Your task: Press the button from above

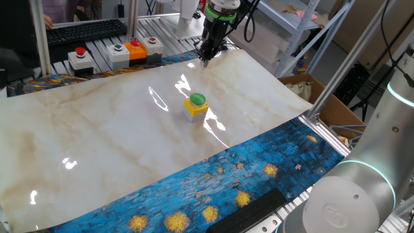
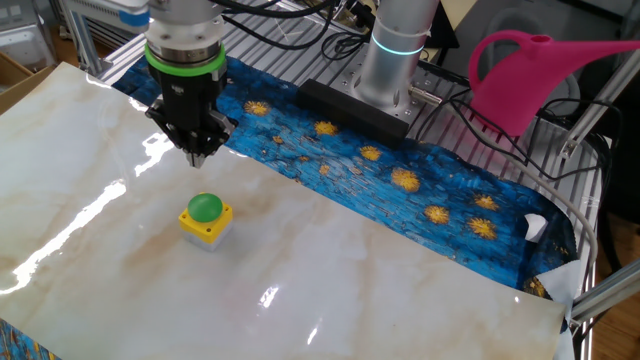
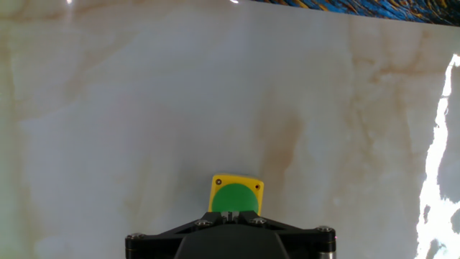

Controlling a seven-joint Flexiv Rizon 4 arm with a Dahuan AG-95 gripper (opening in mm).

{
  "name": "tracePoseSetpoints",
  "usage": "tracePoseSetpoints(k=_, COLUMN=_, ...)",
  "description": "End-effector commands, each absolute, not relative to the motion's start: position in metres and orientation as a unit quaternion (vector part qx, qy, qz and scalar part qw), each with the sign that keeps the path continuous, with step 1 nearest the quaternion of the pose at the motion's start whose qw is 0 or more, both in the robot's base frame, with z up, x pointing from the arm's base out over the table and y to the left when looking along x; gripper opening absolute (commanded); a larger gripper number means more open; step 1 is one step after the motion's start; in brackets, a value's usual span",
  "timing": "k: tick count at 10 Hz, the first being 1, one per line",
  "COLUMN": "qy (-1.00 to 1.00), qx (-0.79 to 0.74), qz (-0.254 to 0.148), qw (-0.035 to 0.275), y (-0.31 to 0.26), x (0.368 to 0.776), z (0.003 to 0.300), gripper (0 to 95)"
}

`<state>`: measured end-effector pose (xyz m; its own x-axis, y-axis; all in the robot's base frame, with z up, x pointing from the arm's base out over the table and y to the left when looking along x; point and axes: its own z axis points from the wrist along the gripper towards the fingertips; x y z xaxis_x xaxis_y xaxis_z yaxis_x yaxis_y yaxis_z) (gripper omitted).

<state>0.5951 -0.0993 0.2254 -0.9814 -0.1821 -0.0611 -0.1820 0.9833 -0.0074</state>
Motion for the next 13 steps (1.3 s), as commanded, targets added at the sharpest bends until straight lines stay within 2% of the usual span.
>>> tracePoseSetpoints(k=1, qy=0.995, qx=-0.09, qz=0.002, qw=0.03, y=-0.0989, x=0.596, z=0.2256, gripper=0.0)
tracePoseSetpoints(k=13, qy=0.995, qx=-0.096, qz=-0.005, qw=0.039, y=-0.0988, x=0.5959, z=0.2255, gripper=0.0)
